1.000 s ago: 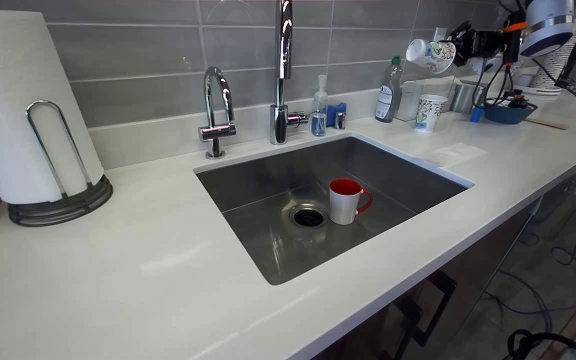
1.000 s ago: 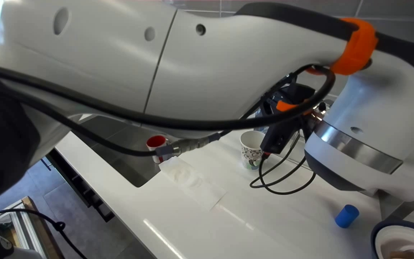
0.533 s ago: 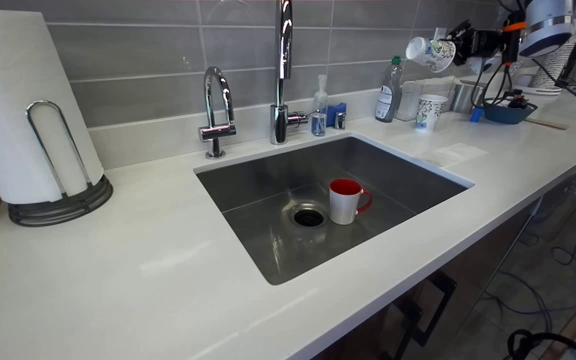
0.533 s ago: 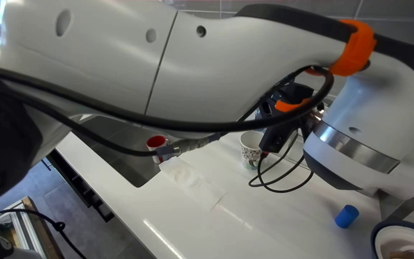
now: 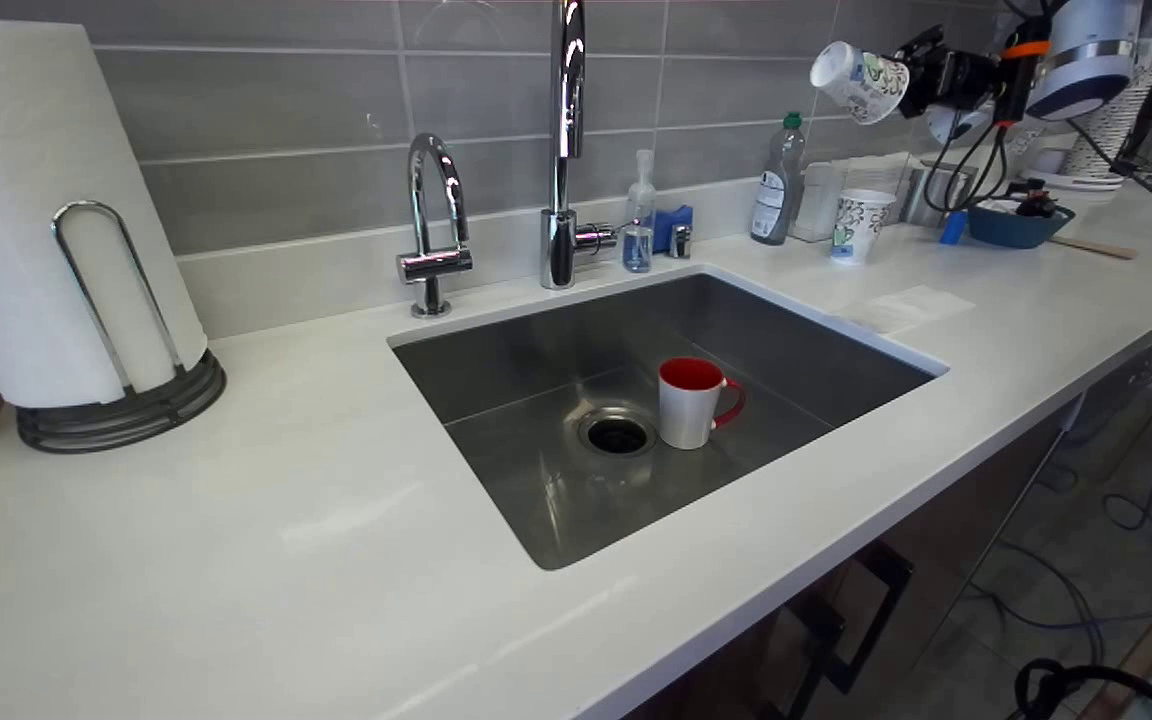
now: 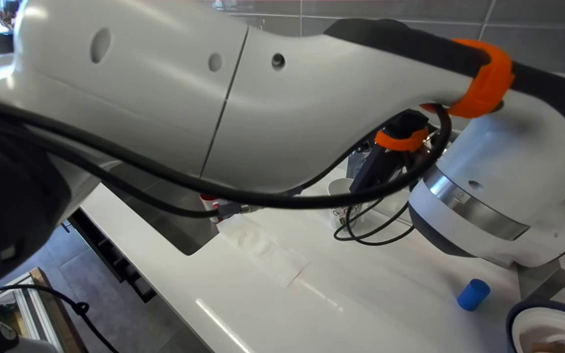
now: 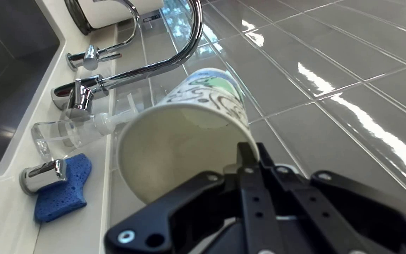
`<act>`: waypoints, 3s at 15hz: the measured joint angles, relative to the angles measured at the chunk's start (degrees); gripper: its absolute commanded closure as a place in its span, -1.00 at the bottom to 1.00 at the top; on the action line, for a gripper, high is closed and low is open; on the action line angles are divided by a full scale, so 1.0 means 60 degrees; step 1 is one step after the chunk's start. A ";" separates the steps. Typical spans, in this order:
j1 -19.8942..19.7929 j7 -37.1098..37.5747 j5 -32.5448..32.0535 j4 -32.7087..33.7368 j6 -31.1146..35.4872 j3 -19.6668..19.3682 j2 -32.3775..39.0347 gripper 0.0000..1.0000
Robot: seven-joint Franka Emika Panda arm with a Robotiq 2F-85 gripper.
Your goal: Pour the contents in the cup to the right into the cup to the left
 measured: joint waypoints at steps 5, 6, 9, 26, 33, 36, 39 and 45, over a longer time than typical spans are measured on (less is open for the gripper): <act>-0.0021 0.0000 0.0232 0.0000 -0.0118 -0.0020 0.0061 0.98; -0.0018 0.0000 0.0228 0.0000 -0.0118 -0.0052 0.0062 0.98; 0.0050 -0.0081 0.0007 0.0005 -0.0102 -0.0250 0.0029 0.98; 0.2338 -0.3397 -0.4263 -0.0495 0.2559 -0.2450 -0.1950 0.98; 0.3755 -0.5174 -0.5939 -0.1892 0.5240 -0.3298 -0.3156 0.98; 0.4420 -0.5604 -0.6602 -0.2684 0.6452 -0.3601 -0.3719 0.98; 0.5072 -0.5624 -0.7462 -0.3422 0.7363 -0.3916 -0.4272 0.98; 0.5294 -0.5193 -1.0581 -0.4505 0.9524 -0.3199 -0.5377 0.98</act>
